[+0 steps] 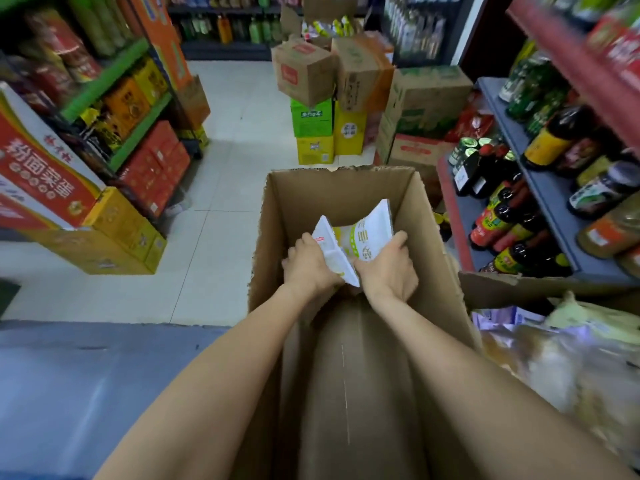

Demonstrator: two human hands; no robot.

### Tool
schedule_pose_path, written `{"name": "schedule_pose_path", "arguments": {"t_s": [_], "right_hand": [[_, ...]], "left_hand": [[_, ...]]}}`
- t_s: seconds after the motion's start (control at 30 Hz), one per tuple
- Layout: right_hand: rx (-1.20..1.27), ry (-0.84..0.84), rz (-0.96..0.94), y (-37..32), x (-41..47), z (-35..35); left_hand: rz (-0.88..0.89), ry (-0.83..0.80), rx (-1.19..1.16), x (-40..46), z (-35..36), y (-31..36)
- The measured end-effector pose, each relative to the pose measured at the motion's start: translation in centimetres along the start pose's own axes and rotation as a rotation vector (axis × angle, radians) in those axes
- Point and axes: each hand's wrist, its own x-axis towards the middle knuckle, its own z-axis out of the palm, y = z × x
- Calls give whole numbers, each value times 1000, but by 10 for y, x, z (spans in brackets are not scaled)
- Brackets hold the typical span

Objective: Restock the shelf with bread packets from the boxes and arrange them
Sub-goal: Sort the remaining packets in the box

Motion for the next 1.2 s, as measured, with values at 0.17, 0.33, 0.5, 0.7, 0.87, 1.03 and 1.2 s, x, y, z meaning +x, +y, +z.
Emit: {"name": "schedule_pose_path", "arguments": {"t_s": [0.17, 0.33, 0.5, 0.7, 0.87, 1.03, 1.2], "right_hand": [[98, 179, -77, -10, -52, -89], [552, 272, 87, 15, -118, -187], [741, 399, 177, 64, -180, -275], [354, 603, 196, 138, -257, -377], [145, 706, 232, 202, -333, -449], [101, 765, 340, 263, -413, -495], [-172, 799, 395, 299, -472, -528]], "left_hand": [[82, 133, -99, -57, -53, 21], [354, 199, -201, -127, -113, 51], [713, -163, -536, -213, -152, 113], [1175, -493, -224, -322, -149, 199], [1351, -459, -308, -398, -117, 258], [1281, -320, -448, -475, -63, 309], [1088, -223, -450, -536, -17, 347]]}}
